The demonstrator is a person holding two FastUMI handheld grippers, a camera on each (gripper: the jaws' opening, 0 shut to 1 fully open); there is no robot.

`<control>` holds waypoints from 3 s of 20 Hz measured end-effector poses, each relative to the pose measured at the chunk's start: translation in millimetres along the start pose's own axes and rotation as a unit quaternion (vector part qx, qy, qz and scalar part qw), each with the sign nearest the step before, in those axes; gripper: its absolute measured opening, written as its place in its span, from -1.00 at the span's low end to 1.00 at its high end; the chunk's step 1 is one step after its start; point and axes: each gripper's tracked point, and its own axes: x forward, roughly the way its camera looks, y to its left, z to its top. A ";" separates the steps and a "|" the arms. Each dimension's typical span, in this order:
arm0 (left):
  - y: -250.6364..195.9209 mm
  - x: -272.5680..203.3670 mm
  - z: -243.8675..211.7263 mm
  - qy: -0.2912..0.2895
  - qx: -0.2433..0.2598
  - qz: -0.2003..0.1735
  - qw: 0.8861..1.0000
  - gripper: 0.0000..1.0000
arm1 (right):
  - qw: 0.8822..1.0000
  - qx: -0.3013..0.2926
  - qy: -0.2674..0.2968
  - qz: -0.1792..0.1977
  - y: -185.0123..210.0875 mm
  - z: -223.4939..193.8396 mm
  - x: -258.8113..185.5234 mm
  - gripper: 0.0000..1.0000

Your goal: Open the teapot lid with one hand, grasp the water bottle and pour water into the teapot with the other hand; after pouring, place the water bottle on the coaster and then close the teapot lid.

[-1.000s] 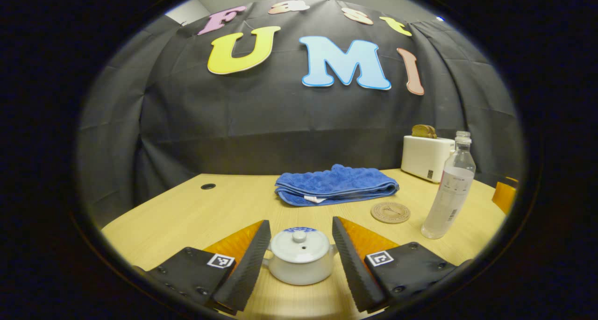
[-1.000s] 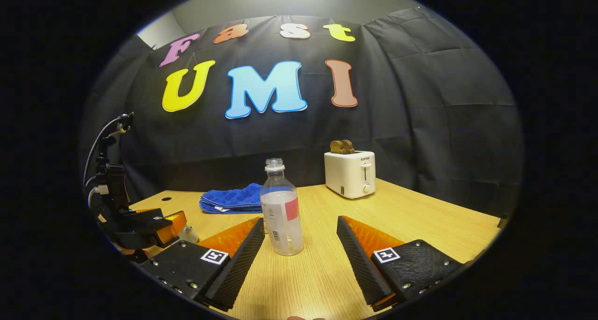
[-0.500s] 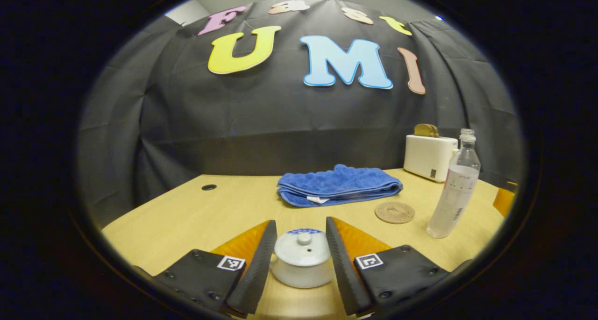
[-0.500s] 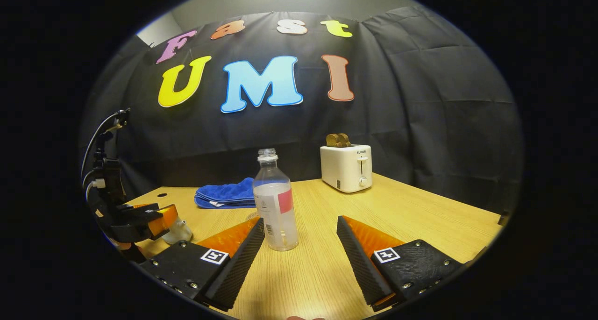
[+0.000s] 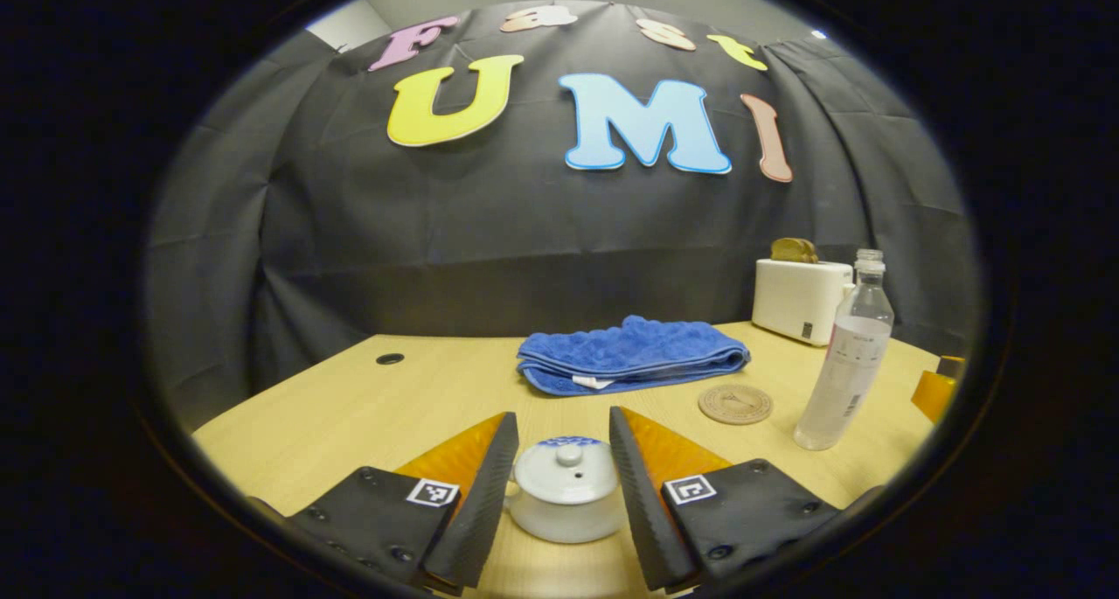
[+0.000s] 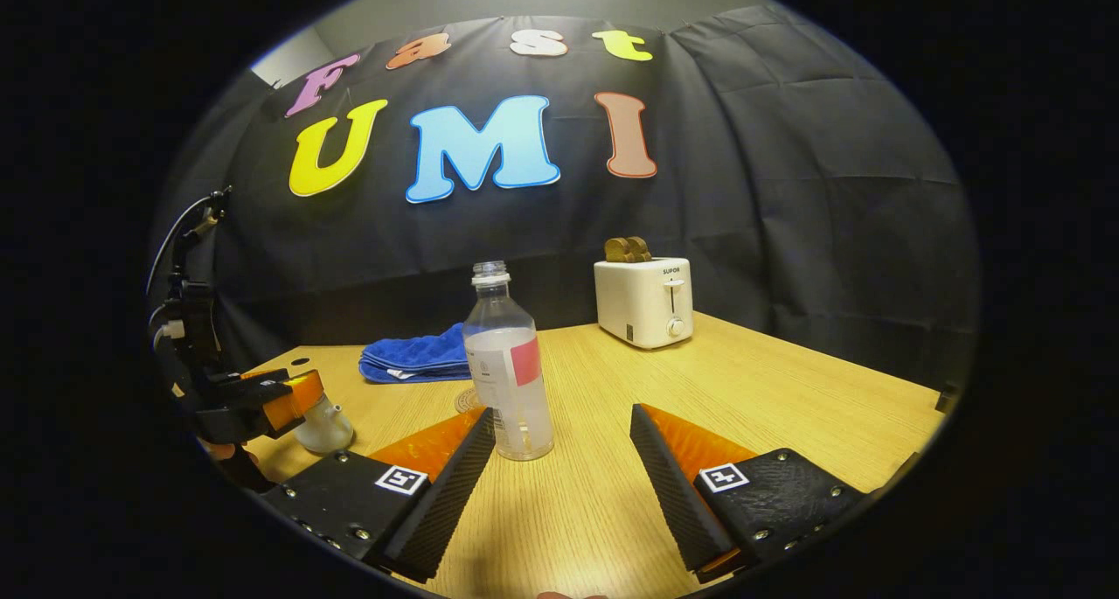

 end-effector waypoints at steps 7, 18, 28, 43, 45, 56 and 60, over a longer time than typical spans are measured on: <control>2.3 -0.5 -0.7 -0.001 -0.005 0.004 1.000 0.45 | 1.000 0.002 0.006 -0.004 -3.8 -5.6 0.7 0.94; 0.4 1.5 -3.2 0.001 0.001 0.002 1.000 -0.67 | 1.000 0.009 0.016 -0.002 -2.8 -11.2 5.3 0.95; 3.5 -2.7 17.0 -0.026 0.006 -0.003 1.000 -0.78 | 1.000 -0.006 0.008 0.012 6.3 -7.3 5.8 0.96; 21.0 -26.2 36.1 -0.030 -0.027 -0.036 0.999 -0.77 | 0.998 -0.040 0.014 0.056 24.9 2.5 27.5 0.95; 30.9 -36.2 39.0 -0.033 -0.029 -0.035 0.998 -0.77 | 0.997 -0.044 0.018 0.063 28.7 1.9 32.3 0.95; 79.9 -74.3 32.5 -0.038 -0.027 -0.008 0.999 -0.78 | 0.994 -0.061 0.036 0.078 50.2 -5.3 57.9 0.95; 85.2 -79.5 26.5 -0.034 -0.035 -0.007 0.999 -0.77 | 0.994 -0.069 0.044 0.066 48.6 -12.8 73.9 0.95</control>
